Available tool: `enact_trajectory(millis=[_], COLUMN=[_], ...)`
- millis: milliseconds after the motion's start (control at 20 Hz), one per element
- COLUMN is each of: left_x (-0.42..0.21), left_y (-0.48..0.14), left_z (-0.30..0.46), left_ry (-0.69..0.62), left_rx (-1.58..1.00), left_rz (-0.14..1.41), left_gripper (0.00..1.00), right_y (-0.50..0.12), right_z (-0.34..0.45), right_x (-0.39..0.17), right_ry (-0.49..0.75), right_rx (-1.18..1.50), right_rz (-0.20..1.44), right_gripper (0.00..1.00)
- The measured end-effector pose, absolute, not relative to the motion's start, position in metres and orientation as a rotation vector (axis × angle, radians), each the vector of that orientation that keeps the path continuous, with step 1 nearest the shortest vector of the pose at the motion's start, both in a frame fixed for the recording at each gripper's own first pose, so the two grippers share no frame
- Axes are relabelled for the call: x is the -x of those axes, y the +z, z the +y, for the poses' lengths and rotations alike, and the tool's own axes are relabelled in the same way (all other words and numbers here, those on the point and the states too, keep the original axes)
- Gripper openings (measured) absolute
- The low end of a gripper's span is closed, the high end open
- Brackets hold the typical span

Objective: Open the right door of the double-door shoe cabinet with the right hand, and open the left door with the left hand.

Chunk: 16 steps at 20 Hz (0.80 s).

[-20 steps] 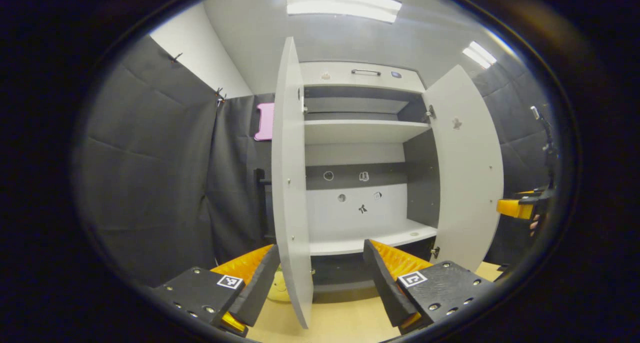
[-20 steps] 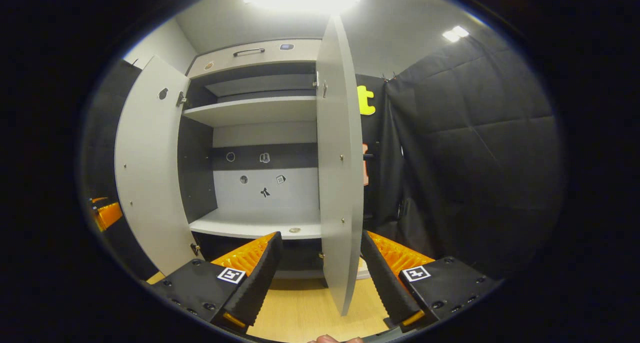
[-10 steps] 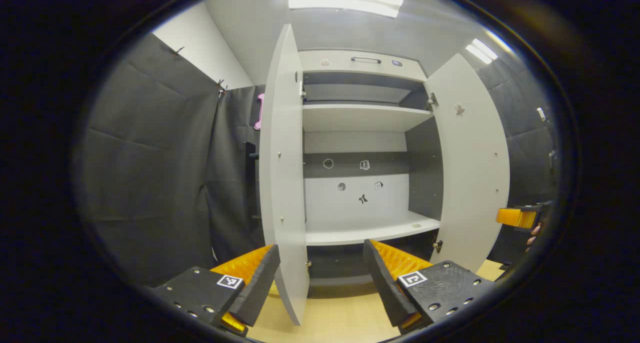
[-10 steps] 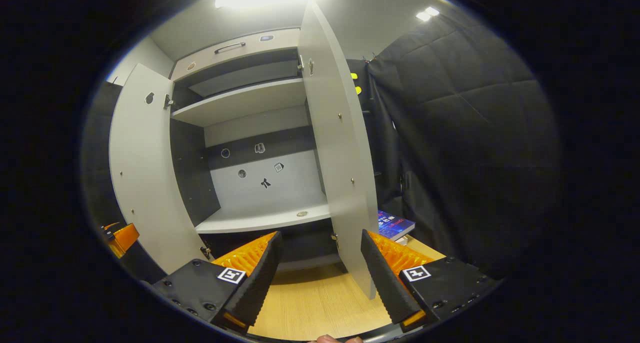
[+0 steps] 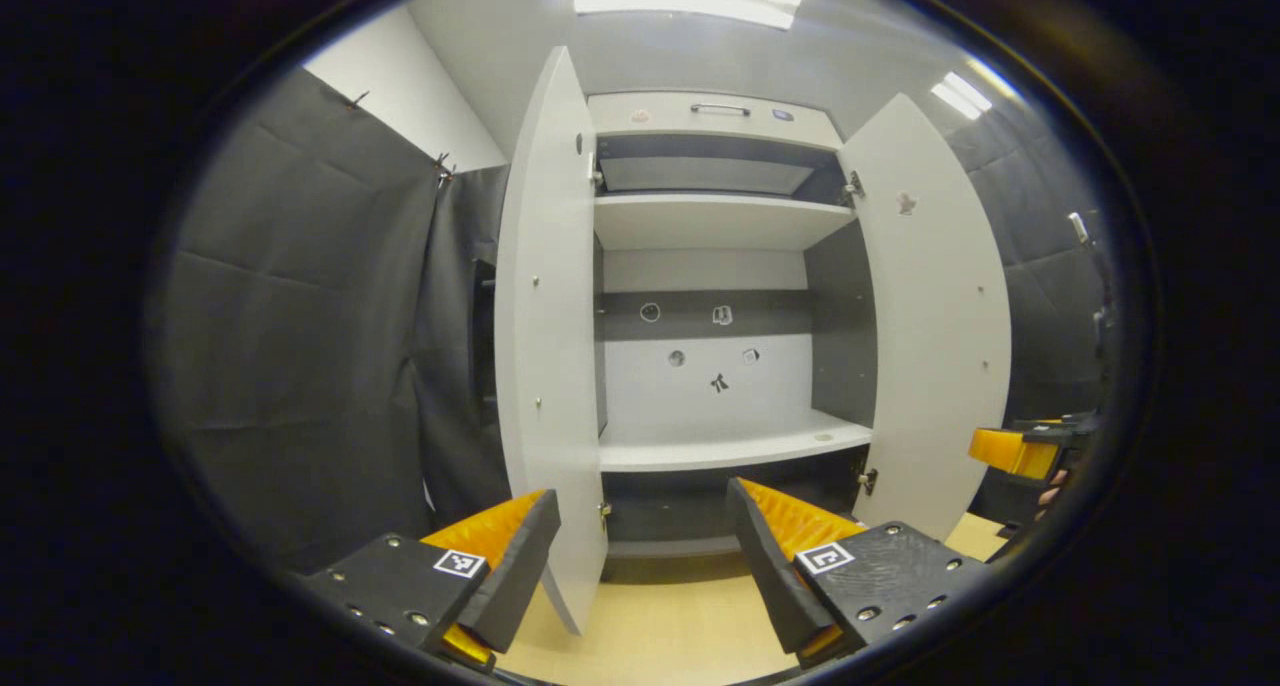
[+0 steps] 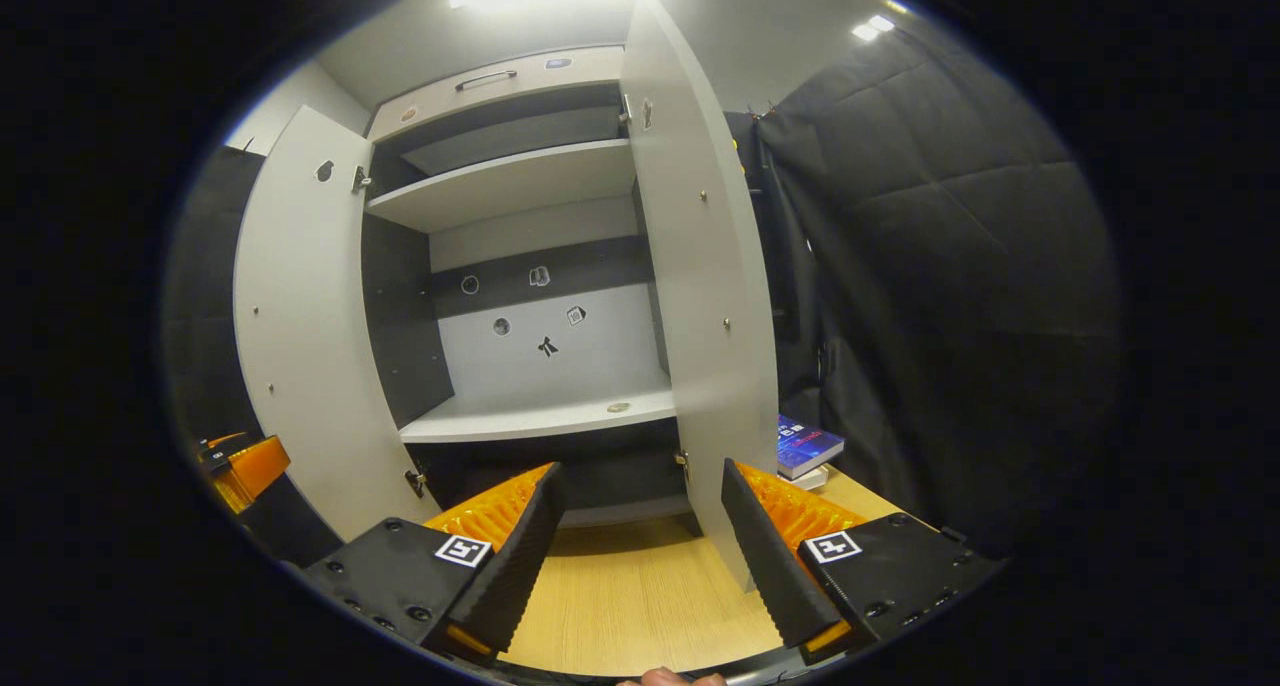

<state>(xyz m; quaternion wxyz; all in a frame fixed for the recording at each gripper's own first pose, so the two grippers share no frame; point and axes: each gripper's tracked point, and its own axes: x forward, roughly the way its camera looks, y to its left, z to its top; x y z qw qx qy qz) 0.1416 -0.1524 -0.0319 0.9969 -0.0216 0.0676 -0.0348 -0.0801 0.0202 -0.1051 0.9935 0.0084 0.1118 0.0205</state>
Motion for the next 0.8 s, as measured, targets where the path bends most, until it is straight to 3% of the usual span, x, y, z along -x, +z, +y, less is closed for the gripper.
enact_trajectory(millis=[750,800], left_x=[-0.146,-0.147], left_y=[-0.022,-0.022], left_z=[-0.168,-0.168], left_ry=[-0.018,-0.014], left_rx=[0.051,0.033], left_rz=[0.102,0.098], left_gripper=[0.97,0.97], right_y=[-0.084,-0.083], right_z=[-0.003,-0.004], right_x=[0.059,0.057], right_ry=[0.164,0.174], right_rx=[-0.051,-0.039], right_rz=[0.203,0.198], right_gripper=[0.98,0.92])
